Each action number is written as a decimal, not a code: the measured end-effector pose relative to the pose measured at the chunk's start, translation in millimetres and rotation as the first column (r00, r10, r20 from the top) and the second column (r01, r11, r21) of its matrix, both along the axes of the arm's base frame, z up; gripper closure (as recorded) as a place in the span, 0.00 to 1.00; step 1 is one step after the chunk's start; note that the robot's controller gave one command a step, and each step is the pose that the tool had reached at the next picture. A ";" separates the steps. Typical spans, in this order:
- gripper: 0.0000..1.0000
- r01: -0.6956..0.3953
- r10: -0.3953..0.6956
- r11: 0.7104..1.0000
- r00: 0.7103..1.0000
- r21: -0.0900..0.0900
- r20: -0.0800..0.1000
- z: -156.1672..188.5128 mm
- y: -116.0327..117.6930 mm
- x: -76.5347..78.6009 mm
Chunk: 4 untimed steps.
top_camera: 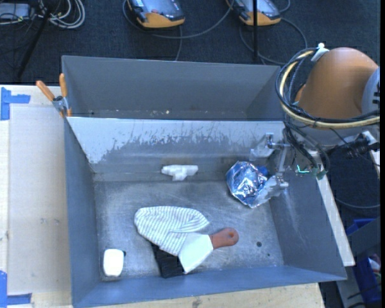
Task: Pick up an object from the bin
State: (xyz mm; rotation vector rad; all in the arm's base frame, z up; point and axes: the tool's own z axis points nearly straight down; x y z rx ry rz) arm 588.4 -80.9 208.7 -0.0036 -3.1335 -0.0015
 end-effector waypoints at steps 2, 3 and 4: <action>0.00 -0.077 0.077 0.997 0.997 -0.002 0.016 -11.9 -2.3 11.3; 0.00 -0.191 0.191 0.982 0.981 -0.002 0.013 -73.8 -8.2 16.0; 0.00 -0.309 0.309 0.951 0.951 0.006 0.012 -116.4 1.4 17.6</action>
Offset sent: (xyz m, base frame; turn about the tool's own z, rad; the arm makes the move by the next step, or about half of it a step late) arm 0.0290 -0.0116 -0.0680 -0.2437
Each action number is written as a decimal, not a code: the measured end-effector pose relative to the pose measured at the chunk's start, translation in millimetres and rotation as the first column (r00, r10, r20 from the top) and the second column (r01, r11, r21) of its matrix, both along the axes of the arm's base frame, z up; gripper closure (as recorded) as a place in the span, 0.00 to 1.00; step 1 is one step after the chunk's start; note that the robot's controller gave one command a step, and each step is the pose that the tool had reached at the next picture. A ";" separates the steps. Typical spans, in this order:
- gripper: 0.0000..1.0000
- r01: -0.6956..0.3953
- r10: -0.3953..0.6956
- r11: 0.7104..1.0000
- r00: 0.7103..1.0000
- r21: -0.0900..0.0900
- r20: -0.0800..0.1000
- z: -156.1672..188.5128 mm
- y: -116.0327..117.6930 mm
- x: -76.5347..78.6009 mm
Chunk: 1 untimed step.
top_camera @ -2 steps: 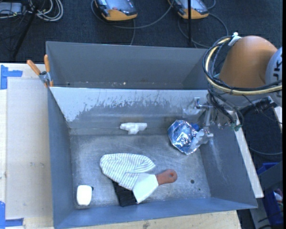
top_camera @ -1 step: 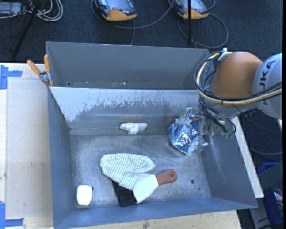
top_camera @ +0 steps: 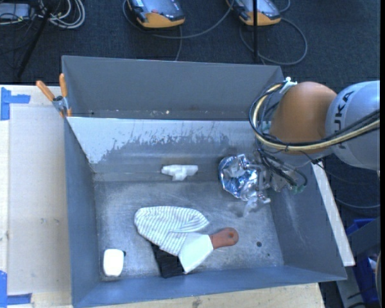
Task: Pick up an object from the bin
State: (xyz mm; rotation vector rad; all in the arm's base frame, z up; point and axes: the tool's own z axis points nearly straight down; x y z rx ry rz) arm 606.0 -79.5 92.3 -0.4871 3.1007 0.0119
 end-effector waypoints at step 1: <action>1.00 0.005 -0.005 1.000 1.000 -0.008 -0.008 -11.6 -3.3 -4.5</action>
Offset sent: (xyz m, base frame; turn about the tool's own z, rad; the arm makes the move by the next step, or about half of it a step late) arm 0.0000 0.0000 0.0000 0.0000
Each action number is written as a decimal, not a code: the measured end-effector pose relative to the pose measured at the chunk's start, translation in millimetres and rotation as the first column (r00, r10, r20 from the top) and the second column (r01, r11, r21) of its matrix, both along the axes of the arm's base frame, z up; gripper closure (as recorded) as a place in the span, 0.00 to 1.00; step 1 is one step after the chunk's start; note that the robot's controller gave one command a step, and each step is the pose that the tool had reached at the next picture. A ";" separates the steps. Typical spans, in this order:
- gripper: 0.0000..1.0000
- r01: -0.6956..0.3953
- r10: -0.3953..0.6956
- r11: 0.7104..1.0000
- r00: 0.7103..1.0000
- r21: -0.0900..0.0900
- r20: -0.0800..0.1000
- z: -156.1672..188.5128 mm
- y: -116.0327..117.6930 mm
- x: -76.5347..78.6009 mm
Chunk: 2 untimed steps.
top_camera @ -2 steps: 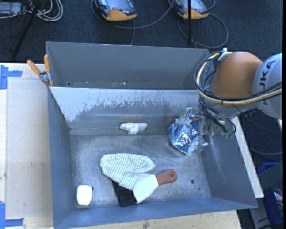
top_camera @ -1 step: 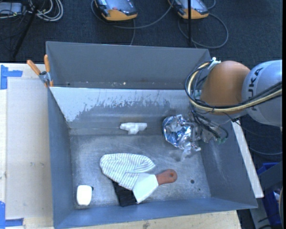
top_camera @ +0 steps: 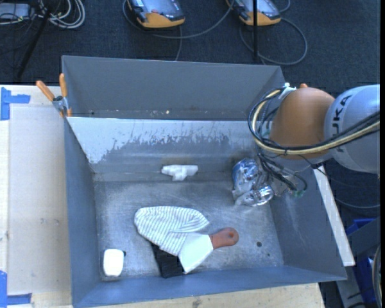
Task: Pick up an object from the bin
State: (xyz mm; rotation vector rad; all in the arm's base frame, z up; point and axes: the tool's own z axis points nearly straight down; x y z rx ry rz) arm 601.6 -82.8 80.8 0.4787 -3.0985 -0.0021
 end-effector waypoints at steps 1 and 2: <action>1.00 0.000 0.000 1.000 1.000 0.000 0.005 0.3 0.3 0.6; 1.00 0.014 -0.014 1.000 1.000 0.002 0.004 23.7 -3.3 1.3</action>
Offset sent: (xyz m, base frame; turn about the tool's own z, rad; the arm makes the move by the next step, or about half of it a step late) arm 0.0031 -0.0085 0.0434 0.0282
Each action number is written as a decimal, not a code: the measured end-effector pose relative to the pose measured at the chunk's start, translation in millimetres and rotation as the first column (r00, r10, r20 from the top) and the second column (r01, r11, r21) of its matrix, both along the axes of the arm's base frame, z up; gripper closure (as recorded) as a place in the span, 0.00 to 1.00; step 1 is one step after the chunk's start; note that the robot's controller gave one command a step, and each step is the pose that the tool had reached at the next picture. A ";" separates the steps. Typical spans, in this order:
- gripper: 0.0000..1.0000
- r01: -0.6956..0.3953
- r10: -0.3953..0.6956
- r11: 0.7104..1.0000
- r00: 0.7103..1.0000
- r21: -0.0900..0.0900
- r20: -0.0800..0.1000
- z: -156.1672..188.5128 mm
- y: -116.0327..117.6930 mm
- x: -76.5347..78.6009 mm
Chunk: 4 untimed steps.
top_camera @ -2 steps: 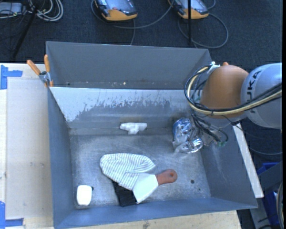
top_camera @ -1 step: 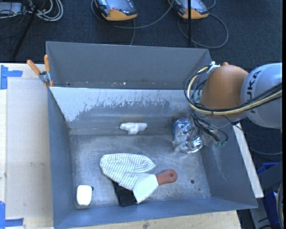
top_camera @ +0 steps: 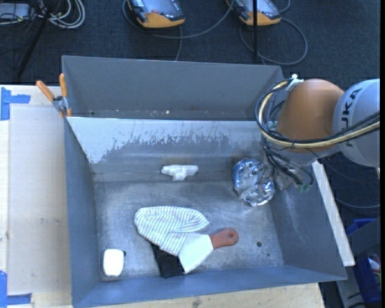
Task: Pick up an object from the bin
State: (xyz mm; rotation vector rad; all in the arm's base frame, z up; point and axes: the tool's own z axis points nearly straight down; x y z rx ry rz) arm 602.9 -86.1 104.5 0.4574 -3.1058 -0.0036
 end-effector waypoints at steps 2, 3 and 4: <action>1.00 0.002 -0.002 1.000 1.000 0.000 0.003 22.7 -2.9 1.8; 1.00 0.062 -0.062 0.998 0.998 -0.002 0.002 20.3 12.4 3.6; 0.00 0.047 -0.047 0.999 0.999 -0.001 0.003 56.8 12.3 -14.1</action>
Offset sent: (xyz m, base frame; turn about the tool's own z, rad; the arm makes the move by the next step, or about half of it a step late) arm -0.0080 -0.0188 0.0235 0.0367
